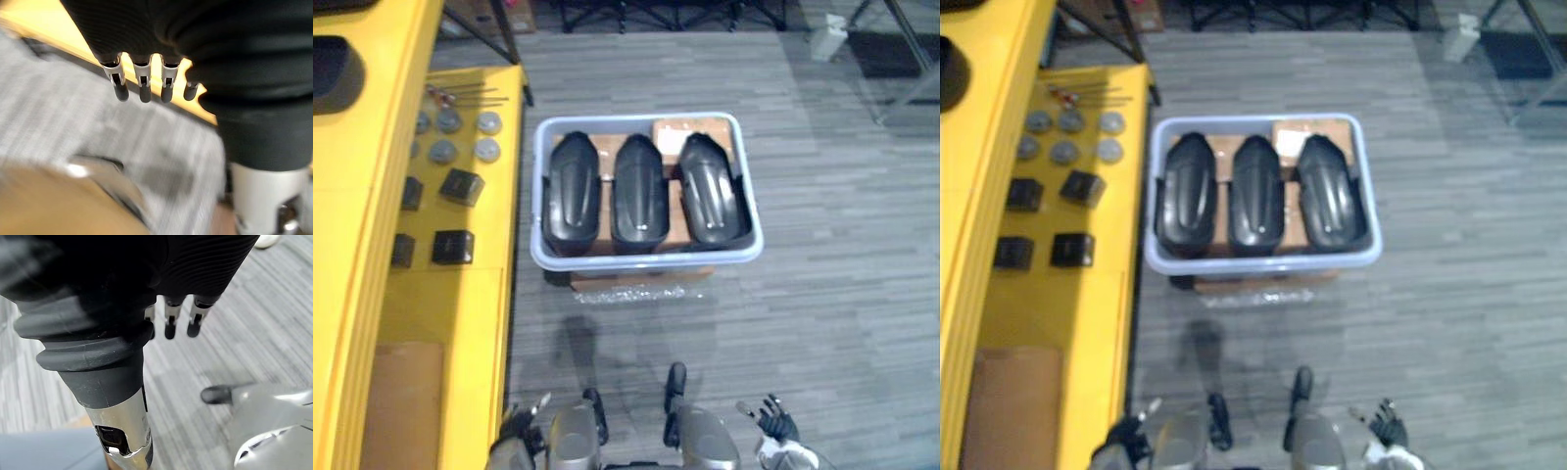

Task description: Walk over and take plastic housings, then place them on the shelf

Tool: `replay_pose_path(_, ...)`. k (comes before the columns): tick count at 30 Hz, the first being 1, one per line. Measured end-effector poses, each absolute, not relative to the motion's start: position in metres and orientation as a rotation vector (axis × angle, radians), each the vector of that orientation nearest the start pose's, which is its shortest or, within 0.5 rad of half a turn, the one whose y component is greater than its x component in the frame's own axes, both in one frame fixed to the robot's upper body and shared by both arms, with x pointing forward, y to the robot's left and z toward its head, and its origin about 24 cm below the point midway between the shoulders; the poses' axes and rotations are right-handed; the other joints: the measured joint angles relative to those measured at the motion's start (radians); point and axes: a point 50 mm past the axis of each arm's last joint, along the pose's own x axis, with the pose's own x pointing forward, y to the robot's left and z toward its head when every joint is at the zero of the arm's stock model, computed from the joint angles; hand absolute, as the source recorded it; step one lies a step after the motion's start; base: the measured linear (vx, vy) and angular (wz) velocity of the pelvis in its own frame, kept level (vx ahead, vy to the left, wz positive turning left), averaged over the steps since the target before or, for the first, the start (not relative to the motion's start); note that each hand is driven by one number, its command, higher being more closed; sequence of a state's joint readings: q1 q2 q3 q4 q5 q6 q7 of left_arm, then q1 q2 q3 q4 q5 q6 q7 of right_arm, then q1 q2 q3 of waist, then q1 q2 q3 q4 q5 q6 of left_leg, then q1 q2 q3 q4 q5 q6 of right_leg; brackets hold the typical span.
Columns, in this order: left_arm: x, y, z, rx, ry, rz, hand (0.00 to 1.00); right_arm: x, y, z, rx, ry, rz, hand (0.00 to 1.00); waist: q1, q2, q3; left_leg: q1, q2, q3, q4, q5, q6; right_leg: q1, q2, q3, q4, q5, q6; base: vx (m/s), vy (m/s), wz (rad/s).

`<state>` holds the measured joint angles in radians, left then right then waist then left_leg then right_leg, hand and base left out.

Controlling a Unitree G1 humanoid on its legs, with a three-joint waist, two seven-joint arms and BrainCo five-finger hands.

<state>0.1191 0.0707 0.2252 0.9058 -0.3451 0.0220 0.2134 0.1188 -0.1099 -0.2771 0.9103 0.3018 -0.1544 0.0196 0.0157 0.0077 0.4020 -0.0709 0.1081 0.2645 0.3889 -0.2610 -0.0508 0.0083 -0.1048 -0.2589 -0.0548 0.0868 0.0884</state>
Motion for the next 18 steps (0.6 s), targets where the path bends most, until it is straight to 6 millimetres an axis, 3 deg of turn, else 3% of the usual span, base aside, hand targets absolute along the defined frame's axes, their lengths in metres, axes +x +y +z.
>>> replay_pose_path(3, 0.087, 0.216, -0.154, -0.26, 1.027, 0.651, 0.0, 0.109, -0.24, -0.137, 0.258, 0.796, -0.493, 0.0, 0.001, 0.018, -0.01, 0.0, -0.002, 0.001, -0.022, 0.003, 0.004, 0.023, -0.004, -0.043, -0.02, -0.001, 0.0, -0.07, -0.011, 0.46)
replay_pose_path(6, 0.097, 0.212, -0.151, -0.269, 0.973, 0.62, 0.0, 0.111, -0.238, -0.136, 0.236, 0.77, -0.492, 0.0, 0.011, 0.024, -0.021, 0.001, -0.025, 0.005, -0.089, 0.005, 0.024, 0.001, -0.022, -0.062, 0.013, -0.036, 0.015, -0.1, 0.029, 0.29)
replay_pose_path(8, 0.107, 0.214, -0.145, -0.144, 0.935, 0.521, 0.0, 0.115, -0.236, -0.131, 0.219, 0.717, -0.471, 0.0, 0.006, 0.006, -0.029, 0.009, -0.058, 0.016, -0.1, -0.014, 0.046, -0.137, -0.112, -0.042, 0.331, -0.179, 0.033, -0.03, 0.113, 0.16)
replay_pose_path(9, 0.109, 0.217, -0.144, -0.106, 0.926, 0.495, 0.0, 0.115, -0.235, -0.13, 0.213, 0.71, -0.462, 0.0, -0.002, -0.004, -0.028, 0.022, -0.074, 0.01, -0.102, -0.018, 0.052, -0.166, -0.139, -0.033, 0.429, -0.202, 0.034, 0.04, 0.107, 0.38)
replay_pose_path(10, 0.113, 0.215, -0.142, -0.033, 0.918, 0.416, 0.0, 0.118, -0.233, -0.127, 0.208, 0.684, -0.445, 0.0, -0.018, -0.011, -0.025, 0.054, -0.086, -0.007, -0.101, -0.028, 0.067, -0.234, -0.184, 0.001, 0.632, -0.194, 0.027, 0.08, 0.102, 0.48)
replay_pose_path(11, 0.119, 0.214, -0.138, 0.043, 0.888, 0.342, 0.0, 0.125, -0.228, -0.122, 0.209, 0.629, -0.414, 0.0, -0.034, -0.011, -0.027, 0.093, -0.078, -0.025, -0.102, -0.029, 0.072, -0.285, -0.194, 0.025, 0.766, -0.184, -0.001, 0.12, 0.098, 0.46)
replay_pose_path(13, 0.132, 0.214, -0.128, 0.092, 0.814, 0.292, 0.0, 0.133, -0.22, -0.113, 0.2, 0.55, -0.361, 0.0, -0.035, -0.019, -0.041, 0.123, -0.053, -0.031, -0.102, -0.023, 0.056, -0.287, -0.171, 0.008, 0.7, -0.23, -0.013, 0.18, 0.012, 0.32)
replay_pose_path(14, 0.143, 0.214, -0.12, 0.089, 0.756, 0.291, 0.0, 0.142, -0.216, -0.105, 0.199, 0.482, -0.335, 0.0, -0.034, -0.032, -0.051, 0.123, -0.039, -0.04, -0.102, -0.023, 0.047, -0.284, -0.138, 0.01, 0.571, -0.224, -0.012, 0.32, -0.118, 0.21)
replay_pose_path(15, 0.154, 0.213, -0.114, 0.089, 0.711, 0.278, 0.0, 0.156, -0.216, -0.092, 0.192, 0.386, -0.309, 0.0, -0.031, -0.048, -0.061, 0.12, -0.025, -0.042, -0.101, -0.025, 0.033, -0.279, -0.099, 0.014, 0.414, -0.179, -0.002, 0.3, -0.146, 0.16)
replay_pose_path(16, 0.158, 0.212, -0.111, 0.096, 0.696, 0.269, 0.0, 0.161, -0.216, -0.084, 0.173, 0.329, -0.293, 0.0, -0.031, -0.058, -0.067, 0.12, -0.02, -0.048, -0.101, -0.028, 0.021, -0.261, -0.082, 0.02, 0.324, -0.123, 0.009, 0.27, -0.151, 0.18)
replay_pose_path(17, 0.161, 0.214, -0.108, 0.11, 0.678, 0.258, 0.0, 0.166, -0.216, -0.071, 0.161, 0.239, -0.269, 0.0, -0.035, -0.077, -0.078, 0.122, -0.027, -0.066, -0.101, -0.039, 0.002, -0.239, -0.064, 0.047, 0.236, 0.0, 0.012, 0.19, -0.173, 0.35)
replay_pose_path(18, 0.165, 0.207, -0.109, 0.084, 0.676, 0.25, 0.0, 0.173, -0.22, -0.053, 0.135, 0.133, -0.231, 0.0, -0.037, -0.07, -0.082, 0.13, -0.012, -0.096, -0.099, -0.052, -0.016, -0.218, -0.047, 0.061, 0.236, 0.043, -0.003, 0.18, -0.171, 0.36)
